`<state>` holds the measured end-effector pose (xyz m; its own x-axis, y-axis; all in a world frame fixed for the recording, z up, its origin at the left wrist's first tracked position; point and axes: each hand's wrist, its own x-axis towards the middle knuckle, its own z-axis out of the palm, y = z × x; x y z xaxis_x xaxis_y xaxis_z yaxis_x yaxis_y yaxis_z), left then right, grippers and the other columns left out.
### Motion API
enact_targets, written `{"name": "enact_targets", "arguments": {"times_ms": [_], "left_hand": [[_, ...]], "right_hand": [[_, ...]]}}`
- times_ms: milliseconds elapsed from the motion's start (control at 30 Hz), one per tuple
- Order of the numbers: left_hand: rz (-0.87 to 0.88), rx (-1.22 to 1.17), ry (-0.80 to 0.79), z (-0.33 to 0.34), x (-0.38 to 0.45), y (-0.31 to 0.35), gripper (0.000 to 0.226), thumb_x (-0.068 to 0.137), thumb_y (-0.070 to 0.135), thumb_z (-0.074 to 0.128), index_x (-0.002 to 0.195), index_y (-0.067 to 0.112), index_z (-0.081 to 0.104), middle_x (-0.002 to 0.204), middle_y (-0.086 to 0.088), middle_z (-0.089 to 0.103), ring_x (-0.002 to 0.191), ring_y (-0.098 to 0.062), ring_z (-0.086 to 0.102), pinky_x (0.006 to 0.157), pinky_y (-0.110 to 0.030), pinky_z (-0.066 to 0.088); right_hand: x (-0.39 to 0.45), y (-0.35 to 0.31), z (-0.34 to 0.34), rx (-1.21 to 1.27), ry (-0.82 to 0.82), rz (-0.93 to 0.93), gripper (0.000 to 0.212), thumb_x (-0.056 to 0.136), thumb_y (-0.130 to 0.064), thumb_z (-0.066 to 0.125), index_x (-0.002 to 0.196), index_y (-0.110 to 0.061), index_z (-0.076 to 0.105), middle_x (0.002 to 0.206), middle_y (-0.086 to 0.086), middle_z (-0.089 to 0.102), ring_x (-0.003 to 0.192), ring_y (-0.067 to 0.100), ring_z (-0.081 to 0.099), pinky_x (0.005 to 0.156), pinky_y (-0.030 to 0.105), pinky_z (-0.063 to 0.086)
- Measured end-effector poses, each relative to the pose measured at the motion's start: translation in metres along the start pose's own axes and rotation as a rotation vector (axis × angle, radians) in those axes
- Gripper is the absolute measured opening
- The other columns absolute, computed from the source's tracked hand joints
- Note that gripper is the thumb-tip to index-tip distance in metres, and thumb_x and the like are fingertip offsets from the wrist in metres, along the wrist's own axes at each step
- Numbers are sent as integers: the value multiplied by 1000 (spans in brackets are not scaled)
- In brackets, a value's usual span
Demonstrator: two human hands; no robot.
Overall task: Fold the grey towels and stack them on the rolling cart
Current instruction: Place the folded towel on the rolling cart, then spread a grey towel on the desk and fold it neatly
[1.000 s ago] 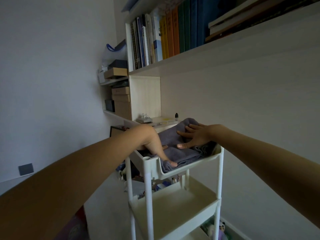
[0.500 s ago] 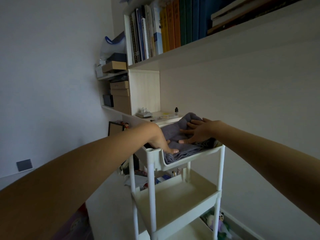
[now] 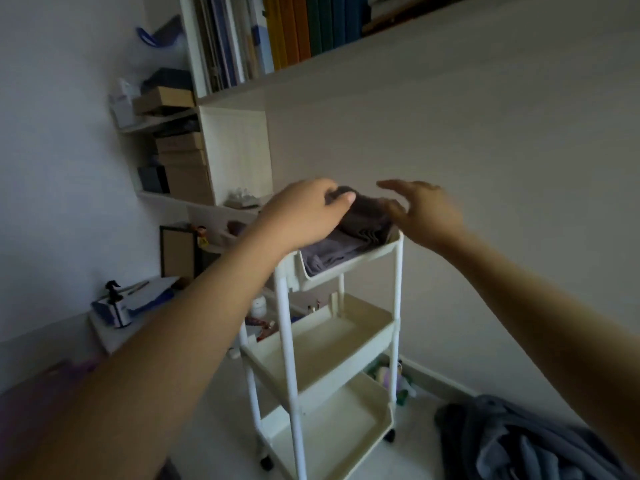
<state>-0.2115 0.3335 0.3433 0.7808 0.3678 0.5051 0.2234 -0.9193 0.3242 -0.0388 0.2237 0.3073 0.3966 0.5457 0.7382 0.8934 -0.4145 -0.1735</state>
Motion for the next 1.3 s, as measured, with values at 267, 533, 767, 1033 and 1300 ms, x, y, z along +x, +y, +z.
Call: {"name": "enact_targets", "arguments": {"times_ms": [267,533,767,1033,1300], "left_hand": [[225,-387,36,109,-47,53,18,85,29,52,92,26,67,100,0,69,95,-21,63,85,-37,50],[229,-556,-246,233,-76,89,17,87,22,54,94,21,69,101,-1,69,95,-19,63,86,-36,50],[64,-550,-536,343,-116,103,17,89,20,53,96,19,68,94,-3,70,90,-21,64,81,-34,51],[-89,-376,-532,429,-144,107,44,93,27,53,134,14,47,148,-13,30,137,-30,30,106,-36,32],[-502,-507,-583,466,-149,96,58,89,41,58,137,11,44,128,-11,57,116,-30,54,86,-34,47]], "right_hand": [[-165,36,-15,89,164,476,28,85,-14,54,108,-22,67,102,-2,71,93,19,65,79,33,50],[-291,69,-11,-11,35,843,29,87,-13,52,112,-21,64,105,1,70,95,20,66,77,31,48],[-372,112,8,-132,-92,1012,25,88,-16,50,107,-12,66,95,8,70,83,27,63,60,34,45],[-434,182,21,-325,-408,1045,54,90,-50,48,140,-30,38,153,5,25,139,28,17,112,43,14],[-454,246,29,-194,-460,1125,73,88,-57,46,148,-29,16,155,5,18,133,36,25,107,46,26]]}}
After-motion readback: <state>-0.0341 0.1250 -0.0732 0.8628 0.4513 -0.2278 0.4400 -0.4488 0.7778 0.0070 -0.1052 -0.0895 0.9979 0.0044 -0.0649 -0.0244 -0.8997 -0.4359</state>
